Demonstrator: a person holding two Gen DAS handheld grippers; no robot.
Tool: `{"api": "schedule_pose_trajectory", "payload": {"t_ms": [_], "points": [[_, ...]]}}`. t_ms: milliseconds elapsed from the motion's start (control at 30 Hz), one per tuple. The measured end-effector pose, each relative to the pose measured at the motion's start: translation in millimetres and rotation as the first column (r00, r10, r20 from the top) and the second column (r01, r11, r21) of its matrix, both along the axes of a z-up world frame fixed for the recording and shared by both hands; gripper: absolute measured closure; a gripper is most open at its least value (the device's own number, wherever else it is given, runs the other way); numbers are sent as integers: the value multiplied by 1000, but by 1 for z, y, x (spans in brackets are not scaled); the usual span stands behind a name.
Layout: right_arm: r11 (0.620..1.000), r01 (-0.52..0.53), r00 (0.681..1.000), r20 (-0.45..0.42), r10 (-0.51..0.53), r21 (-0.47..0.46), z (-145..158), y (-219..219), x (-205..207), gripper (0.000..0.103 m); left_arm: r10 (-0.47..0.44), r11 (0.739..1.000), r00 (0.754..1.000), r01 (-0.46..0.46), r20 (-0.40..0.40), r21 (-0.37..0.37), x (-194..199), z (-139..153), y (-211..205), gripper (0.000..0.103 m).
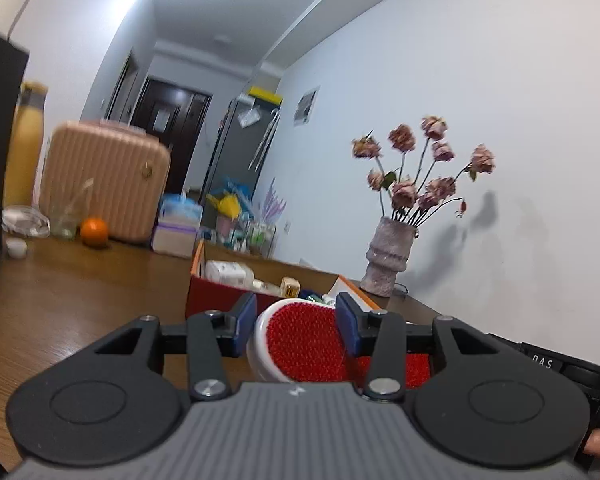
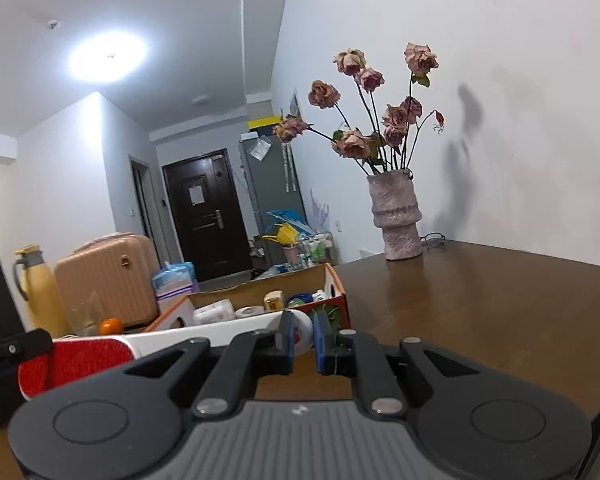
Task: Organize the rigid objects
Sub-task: 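Lift the red lint brush with both grippers and carry it over the box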
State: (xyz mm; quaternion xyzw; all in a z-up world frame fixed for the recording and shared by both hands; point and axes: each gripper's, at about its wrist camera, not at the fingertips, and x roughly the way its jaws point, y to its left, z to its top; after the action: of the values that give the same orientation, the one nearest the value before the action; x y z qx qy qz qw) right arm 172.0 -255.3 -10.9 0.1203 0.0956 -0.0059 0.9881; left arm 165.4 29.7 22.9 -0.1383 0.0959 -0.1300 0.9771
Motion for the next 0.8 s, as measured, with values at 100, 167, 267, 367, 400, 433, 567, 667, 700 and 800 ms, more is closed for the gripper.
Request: {"api": "schedule_pose_trajectory", "payload": {"t_ms": [100, 167, 267, 367, 400, 433, 567, 667, 700, 800], "points": [[1000, 8, 1000, 7, -7, -3, 2, -3, 26, 92, -2, 1000, 1000, 2, -20, -18, 26, -2, -1, 60], [1000, 11, 1000, 2, -11, -5, 4, -6, 47, 92, -5, 1000, 1000, 5, -18, -12, 50, 1, -4, 60], [1000, 16, 1000, 5, -16, -6, 12, -10, 83, 92, -13, 1000, 1000, 13, -24, -1, 86, 11, -10, 59], [1000, 19, 1000, 14, -19, -13, 24, -17, 118, 92, -28, 1000, 999, 27, -35, -12, 130, 22, -15, 60], [1000, 14, 1000, 20, -14, -9, 29, -21, 134, 92, -35, 999, 999, 34, -40, -14, 142, 25, -17, 60], [1000, 8, 1000, 14, -7, -8, 32, -23, 148, 92, -36, 999, 998, 36, -50, -17, 159, 28, -19, 60], [1000, -6, 1000, -14, 5, -30, 43, -29, 203, 92, -25, 1000, 995, 24, -93, -10, 206, 37, -27, 59], [999, -26, 999, -19, 26, -45, 43, -31, 231, 92, -19, 1000, 994, 21, -110, 18, 234, 46, -33, 60], [998, -40, 999, -33, 39, -38, 41, -33, 242, 92, -14, 1000, 993, 17, -120, 24, 242, 48, -35, 59], [998, -69, 994, -83, 69, 5, 31, -39, 267, 92, 1, 999, 989, 7, -148, 52, 267, 48, -38, 59]]}}
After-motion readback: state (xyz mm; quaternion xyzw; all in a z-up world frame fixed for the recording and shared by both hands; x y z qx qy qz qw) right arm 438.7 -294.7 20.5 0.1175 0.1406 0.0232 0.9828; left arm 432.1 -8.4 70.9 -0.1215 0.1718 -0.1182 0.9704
